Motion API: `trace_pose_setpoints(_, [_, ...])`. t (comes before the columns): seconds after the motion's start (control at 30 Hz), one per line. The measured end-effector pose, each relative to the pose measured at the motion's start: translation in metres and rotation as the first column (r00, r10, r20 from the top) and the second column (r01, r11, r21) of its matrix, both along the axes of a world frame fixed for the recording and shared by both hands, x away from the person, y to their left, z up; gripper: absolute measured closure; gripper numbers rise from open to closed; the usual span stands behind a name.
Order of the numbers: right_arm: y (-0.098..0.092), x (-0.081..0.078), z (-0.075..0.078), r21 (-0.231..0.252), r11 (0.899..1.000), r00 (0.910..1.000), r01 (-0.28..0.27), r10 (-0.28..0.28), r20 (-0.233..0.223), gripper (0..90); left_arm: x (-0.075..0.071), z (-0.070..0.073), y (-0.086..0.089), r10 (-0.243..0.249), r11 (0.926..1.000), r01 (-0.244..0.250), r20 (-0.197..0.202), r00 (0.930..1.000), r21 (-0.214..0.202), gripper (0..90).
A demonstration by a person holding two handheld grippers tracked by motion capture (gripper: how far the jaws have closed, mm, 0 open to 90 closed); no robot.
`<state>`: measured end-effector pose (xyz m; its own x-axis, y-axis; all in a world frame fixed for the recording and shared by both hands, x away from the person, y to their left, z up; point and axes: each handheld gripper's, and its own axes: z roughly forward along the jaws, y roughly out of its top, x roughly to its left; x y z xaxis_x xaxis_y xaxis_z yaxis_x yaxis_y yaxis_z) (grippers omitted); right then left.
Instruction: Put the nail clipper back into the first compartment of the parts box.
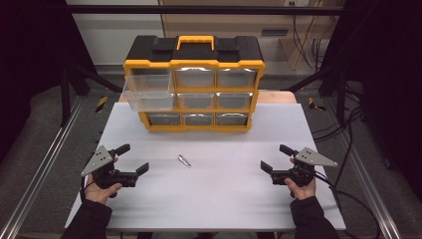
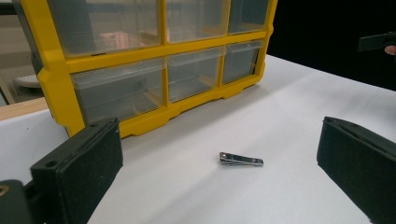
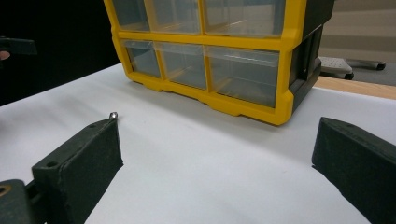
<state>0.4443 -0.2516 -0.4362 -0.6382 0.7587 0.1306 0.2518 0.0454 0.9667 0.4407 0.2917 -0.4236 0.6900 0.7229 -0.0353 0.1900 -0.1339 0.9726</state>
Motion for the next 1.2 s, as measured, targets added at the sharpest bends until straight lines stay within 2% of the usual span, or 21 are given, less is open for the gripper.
trace_pose_setpoints(0.27, [0.001,0.000,0.002,0.006,1.000,1.0000,-0.004,0.005,-0.002,1.8,0.000,-0.003,-0.002,-0.004,1.0000,0.004,-0.002,1.0000,0.001,0.3])
trace_pose_setpoints(0.3, [0.002,0.000,0.003,0.005,1.000,1.0000,-0.003,0.003,-0.005,1.8,0.000,-0.004,-0.003,-0.006,0.9999,0.006,-0.003,1.0000,0.011,0.3])
trace_pose_setpoints(0.5, [0.009,0.000,0.008,-0.019,1.000,0.9999,-0.014,0.014,-0.001,1.6,0.001,-0.004,-0.002,-0.008,0.9999,0.009,-0.009,0.9999,0.008,0.3])
trace_pose_setpoints(0.6, [0.014,0.001,0.008,-0.019,0.999,0.9995,-0.028,0.027,-0.016,1.2,0.001,-0.004,-0.002,-0.007,0.9999,0.007,-0.006,1.0000,0.008,0.3])
trace_pose_setpoints(0.67, [0.020,0.002,0.009,-0.046,0.999,0.9993,-0.030,0.029,-0.025,1.0,0.001,-0.004,-0.003,-0.005,1.0000,0.005,-0.005,1.0000,0.007,0.3])
trace_pose_setpoints(1.1, [0.047,0.005,0.016,-0.098,0.993,0.9969,-0.073,0.070,-0.036,1.0,0.001,-0.005,-0.002,-0.001,1.0000,0.001,-0.007,1.0000,0.008,0.3])
trace_pose_setpoints(1.2, [0.054,0.006,0.018,-0.113,0.991,0.9967,-0.077,0.073,-0.036,1.0,0.002,-0.004,-0.001,0.004,1.0000,-0.004,-0.007,1.0000,-0.004,0.4])
